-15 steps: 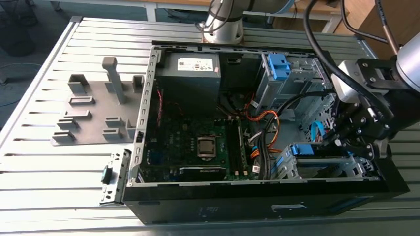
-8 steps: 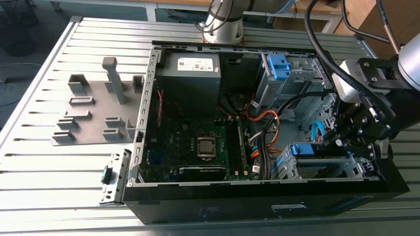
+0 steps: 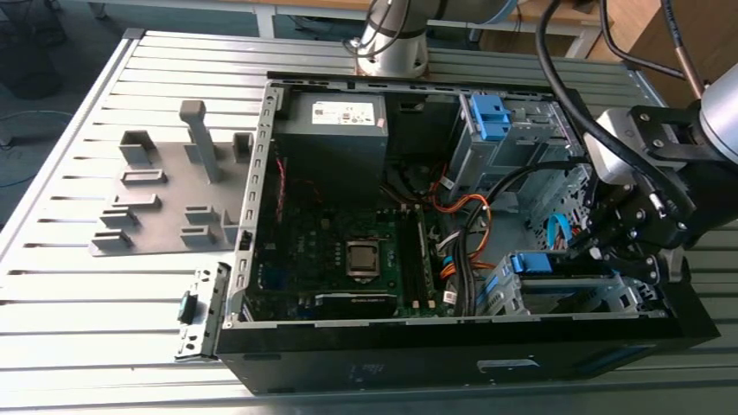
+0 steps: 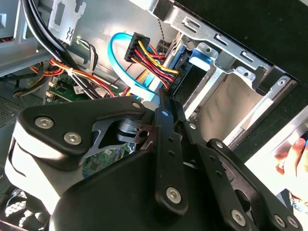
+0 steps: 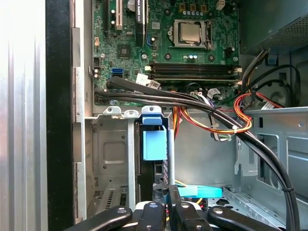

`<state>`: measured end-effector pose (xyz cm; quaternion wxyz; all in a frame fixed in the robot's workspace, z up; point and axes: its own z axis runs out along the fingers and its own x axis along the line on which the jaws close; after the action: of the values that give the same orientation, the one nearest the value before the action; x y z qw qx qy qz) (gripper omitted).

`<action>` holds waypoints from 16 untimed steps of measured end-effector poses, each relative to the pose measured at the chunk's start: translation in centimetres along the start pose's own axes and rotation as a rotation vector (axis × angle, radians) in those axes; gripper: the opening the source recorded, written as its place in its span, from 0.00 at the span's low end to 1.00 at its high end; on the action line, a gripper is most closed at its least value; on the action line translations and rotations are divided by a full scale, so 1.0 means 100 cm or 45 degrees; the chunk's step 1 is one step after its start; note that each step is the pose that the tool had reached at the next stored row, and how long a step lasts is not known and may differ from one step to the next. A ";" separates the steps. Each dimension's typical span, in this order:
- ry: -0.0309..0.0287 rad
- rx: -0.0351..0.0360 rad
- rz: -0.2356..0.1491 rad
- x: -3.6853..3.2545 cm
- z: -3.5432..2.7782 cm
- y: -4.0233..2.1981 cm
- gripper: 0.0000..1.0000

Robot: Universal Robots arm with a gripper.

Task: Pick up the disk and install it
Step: 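Insert the second disk wire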

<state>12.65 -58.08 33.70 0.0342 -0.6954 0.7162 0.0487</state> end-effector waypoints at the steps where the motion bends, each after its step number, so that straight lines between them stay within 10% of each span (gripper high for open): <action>1: -0.0004 -0.0001 0.000 0.0000 0.0002 -0.0001 0.16; 16: -0.0007 -0.0003 0.000 0.0012 0.0064 -0.0003 0.16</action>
<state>12.66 -58.12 33.05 0.0343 -0.6953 0.7162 0.0490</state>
